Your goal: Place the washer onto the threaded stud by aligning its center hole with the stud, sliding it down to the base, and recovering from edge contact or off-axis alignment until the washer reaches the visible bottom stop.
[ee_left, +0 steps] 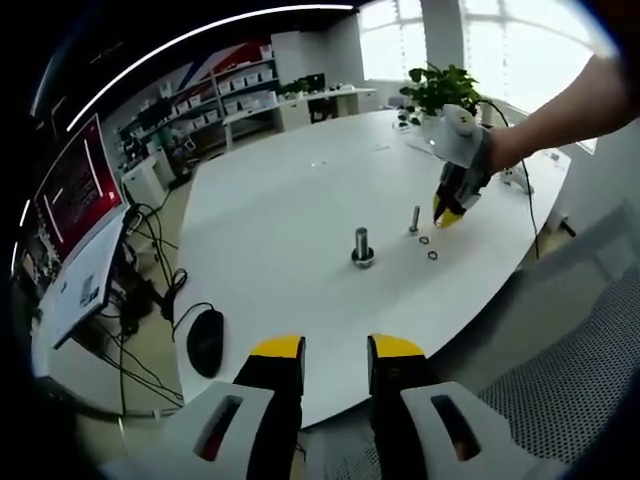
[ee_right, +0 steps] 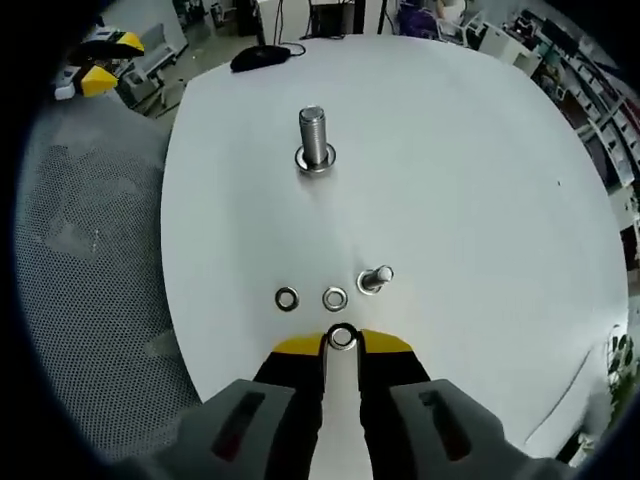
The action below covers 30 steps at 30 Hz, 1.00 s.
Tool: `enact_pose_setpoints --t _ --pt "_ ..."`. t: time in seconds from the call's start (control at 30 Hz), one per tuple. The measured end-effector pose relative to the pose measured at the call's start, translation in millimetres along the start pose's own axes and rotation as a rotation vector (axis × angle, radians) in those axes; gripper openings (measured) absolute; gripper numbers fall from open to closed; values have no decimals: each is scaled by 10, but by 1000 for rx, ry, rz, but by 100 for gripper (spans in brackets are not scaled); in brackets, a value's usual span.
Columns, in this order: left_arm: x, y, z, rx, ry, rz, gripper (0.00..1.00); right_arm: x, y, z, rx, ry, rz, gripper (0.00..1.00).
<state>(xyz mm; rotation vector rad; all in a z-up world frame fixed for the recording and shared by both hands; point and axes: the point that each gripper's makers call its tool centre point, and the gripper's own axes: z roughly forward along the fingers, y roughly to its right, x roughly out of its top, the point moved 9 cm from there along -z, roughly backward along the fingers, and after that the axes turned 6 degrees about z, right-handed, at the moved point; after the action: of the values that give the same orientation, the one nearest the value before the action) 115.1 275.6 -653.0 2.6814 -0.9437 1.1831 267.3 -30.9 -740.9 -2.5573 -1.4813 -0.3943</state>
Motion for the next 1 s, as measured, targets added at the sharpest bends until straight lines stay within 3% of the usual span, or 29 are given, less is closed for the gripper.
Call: enact_pose_setpoints --t 0.27,1.0 --pt "1 13 3 -7 -1 8 23 106 62 -160 -11 29 -12 14" --pt "1 12 -5 -7 2 10 22 362 107 -137 -22 25 -85 14"
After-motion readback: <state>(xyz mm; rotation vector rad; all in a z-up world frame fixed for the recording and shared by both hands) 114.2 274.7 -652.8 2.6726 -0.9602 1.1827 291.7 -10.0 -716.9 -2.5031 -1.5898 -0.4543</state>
